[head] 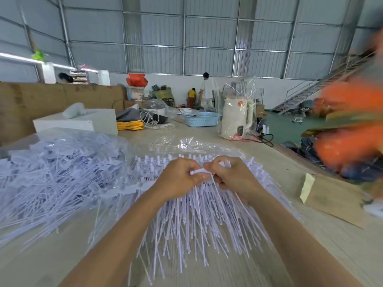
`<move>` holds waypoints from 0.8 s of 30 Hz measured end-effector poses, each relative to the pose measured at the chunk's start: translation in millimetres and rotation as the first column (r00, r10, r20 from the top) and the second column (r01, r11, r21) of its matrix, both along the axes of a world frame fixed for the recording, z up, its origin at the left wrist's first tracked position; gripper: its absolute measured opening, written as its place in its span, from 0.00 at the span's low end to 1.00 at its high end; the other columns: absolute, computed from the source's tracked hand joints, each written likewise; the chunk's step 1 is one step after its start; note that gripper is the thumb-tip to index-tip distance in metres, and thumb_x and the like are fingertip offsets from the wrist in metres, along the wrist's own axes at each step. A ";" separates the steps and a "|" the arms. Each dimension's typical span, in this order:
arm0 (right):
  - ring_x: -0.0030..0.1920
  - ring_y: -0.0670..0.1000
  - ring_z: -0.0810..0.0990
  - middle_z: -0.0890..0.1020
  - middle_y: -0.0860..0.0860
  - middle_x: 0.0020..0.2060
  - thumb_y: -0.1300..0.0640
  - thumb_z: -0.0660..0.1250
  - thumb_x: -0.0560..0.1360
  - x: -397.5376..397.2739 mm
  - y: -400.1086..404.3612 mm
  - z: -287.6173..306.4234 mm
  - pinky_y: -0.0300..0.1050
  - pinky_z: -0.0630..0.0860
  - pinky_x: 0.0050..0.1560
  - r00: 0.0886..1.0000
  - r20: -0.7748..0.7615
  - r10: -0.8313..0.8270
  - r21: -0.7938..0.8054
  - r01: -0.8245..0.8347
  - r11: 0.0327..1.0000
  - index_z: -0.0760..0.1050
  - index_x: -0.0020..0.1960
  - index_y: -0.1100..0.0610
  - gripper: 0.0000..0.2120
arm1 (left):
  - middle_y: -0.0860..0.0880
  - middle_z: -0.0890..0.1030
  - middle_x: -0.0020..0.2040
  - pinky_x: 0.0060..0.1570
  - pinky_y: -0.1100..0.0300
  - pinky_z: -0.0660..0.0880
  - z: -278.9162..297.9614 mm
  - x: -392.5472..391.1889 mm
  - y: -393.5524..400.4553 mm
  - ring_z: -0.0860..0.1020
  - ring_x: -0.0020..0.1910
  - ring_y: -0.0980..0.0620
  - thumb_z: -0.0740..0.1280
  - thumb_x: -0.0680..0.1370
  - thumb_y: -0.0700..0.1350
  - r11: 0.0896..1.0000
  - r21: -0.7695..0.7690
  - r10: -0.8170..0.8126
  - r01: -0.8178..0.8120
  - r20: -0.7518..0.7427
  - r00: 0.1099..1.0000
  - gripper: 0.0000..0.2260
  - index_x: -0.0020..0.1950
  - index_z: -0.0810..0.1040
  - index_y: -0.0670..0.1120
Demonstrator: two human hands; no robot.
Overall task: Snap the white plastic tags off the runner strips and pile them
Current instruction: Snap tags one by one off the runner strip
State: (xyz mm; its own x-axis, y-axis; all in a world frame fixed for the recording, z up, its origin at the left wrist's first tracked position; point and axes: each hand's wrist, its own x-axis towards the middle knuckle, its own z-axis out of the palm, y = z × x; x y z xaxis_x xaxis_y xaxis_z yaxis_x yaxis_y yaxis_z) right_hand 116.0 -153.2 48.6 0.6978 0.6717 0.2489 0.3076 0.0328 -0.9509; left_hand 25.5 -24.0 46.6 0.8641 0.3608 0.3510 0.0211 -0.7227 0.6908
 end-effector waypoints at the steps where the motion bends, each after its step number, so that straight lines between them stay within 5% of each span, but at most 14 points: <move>1: 0.21 0.44 0.65 0.71 0.48 0.21 0.52 0.72 0.72 -2.6 0.8 -4.6 0.34 0.64 0.22 1.000 0.019 0.016 0.028 -0.017 0.999 0.76 0.33 0.55 0.11 | 0.49 0.82 0.36 0.44 0.53 0.77 -0.9 -0.6 0.0 0.81 0.39 0.46 0.71 0.74 0.48 1.000 0.014 -0.001 0.000 0.007 1.000 0.05 0.40 0.82 0.47; 4: 0.20 0.43 0.65 0.73 0.45 0.23 0.51 0.73 0.71 -7.6 3.3 -11.9 0.34 0.63 0.22 0.991 0.127 0.030 0.084 -0.041 0.996 0.76 0.38 0.59 0.12 | 0.50 0.83 0.39 0.48 0.51 0.78 -1.4 -0.4 1.1 0.81 0.42 0.49 0.69 0.74 0.41 0.998 0.066 -0.003 0.001 0.025 1.000 0.04 0.41 0.81 0.48; 8: 0.22 0.43 0.66 0.73 0.42 0.23 0.52 0.68 0.75 -8.3 5.6 -13.9 0.32 0.62 0.26 0.943 0.320 -0.094 0.162 0.043 0.986 0.72 0.40 0.60 0.12 | 0.57 0.76 0.23 0.27 0.68 0.68 2.8 -4.4 -2.7 0.71 0.22 0.62 0.67 0.76 0.40 0.994 -0.093 -0.050 0.060 0.106 0.993 0.12 0.35 0.80 0.53; 13: 0.26 0.43 0.68 0.73 0.43 0.27 0.53 0.67 0.75 -8.3 4.0 -18.8 0.29 0.63 0.28 0.870 0.479 -0.113 0.206 0.013 0.978 0.70 0.40 0.59 0.11 | 0.54 0.73 0.23 0.33 0.60 0.64 4.1 -3.4 -4.7 0.68 0.27 0.51 0.66 0.76 0.39 0.957 -0.265 -0.089 0.120 0.126 0.988 0.11 0.33 0.79 0.44; 20: 0.38 0.47 0.70 0.72 0.51 0.37 0.53 0.67 0.75 -6.6 5.0 -19.5 0.31 0.66 0.39 0.651 0.744 -0.150 0.258 -0.074 0.963 0.73 0.41 0.63 0.13 | 0.54 0.70 0.19 0.23 0.71 0.64 6.7 -6.3 2.6 0.66 0.18 0.60 0.63 0.74 0.30 0.802 -0.538 -0.222 0.258 0.133 0.966 0.21 0.23 0.77 0.46; 22: 0.38 0.48 0.71 0.72 0.53 0.37 0.50 0.65 0.74 -8.4 3.6 -16.5 0.35 0.66 0.39 0.662 0.741 -0.114 0.267 -0.134 0.954 0.74 0.41 0.65 0.16 | 0.53 0.66 0.19 0.21 0.69 0.59 9.8 -9.3 2.3 0.61 0.18 0.59 0.64 0.70 0.34 0.722 -0.608 -0.291 0.329 0.165 0.942 0.16 0.23 0.76 0.45; 24: 0.36 0.47 0.71 0.73 0.50 0.37 0.52 0.67 0.75 -11.1 1.7 -13.5 0.38 0.67 0.38 0.774 0.630 -0.054 0.298 -0.177 0.938 0.74 0.42 0.62 0.12 | 0.52 0.65 0.19 0.22 0.68 0.55 12.8 -10.9 0.5 0.60 0.19 0.59 0.64 0.67 0.38 0.667 -0.643 -0.326 0.377 0.204 0.923 0.07 0.29 0.75 0.40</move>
State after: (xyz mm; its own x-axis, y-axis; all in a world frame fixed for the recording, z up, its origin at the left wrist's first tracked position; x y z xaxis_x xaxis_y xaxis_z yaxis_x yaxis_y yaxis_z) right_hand 104.9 -151.5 35.0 0.2703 0.5074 0.8182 0.8100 0.3395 -0.4782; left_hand 14.6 -23.5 59.4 0.9597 0.1940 0.2033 -0.2022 -0.0255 0.9790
